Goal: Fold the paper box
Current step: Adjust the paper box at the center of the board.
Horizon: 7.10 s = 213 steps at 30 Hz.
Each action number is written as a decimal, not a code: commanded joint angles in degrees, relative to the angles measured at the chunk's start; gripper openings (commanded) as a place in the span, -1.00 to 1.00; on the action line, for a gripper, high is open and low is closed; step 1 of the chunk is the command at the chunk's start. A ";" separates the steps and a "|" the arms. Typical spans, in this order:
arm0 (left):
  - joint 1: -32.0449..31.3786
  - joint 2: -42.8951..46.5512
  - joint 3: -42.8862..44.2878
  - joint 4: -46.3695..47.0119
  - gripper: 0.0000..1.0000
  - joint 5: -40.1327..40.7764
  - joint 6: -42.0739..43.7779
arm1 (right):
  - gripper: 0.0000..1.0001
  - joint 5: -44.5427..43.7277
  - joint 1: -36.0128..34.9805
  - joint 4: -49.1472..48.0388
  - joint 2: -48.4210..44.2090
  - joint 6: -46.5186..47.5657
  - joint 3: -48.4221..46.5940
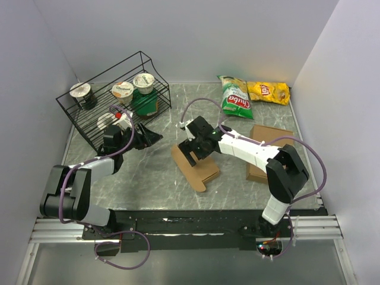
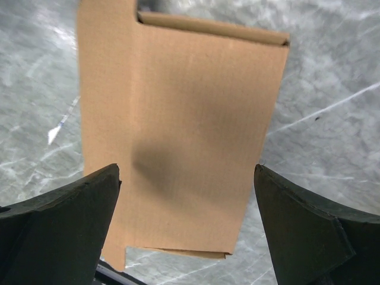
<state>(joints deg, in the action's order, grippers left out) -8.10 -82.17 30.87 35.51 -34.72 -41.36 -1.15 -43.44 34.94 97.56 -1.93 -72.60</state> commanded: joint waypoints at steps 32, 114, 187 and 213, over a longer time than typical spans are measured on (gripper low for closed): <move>-6.93 -5.37 -12.58 22.23 0.46 -1.58 -11.81 | 0.99 15.83 4.85 -2.86 1.05 -3.43 2.37; -10.01 -2.73 -2.76 21.54 0.99 -5.35 -4.08 | -0.54 37.45 27.97 -9.89 15.99 -5.36 6.07; -10.28 -15.83 9.03 20.92 0.96 -4.57 2.25 | 0.68 20.06 15.15 -3.48 -17.75 -0.09 4.13; -8.51 0.34 1.47 9.23 0.99 -2.28 5.59 | -0.51 13.62 7.41 -6.29 -8.00 10.46 3.25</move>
<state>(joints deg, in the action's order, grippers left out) -16.64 -84.73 33.61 45.58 -37.60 -37.50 11.09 -35.51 31.27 89.17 5.69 -67.46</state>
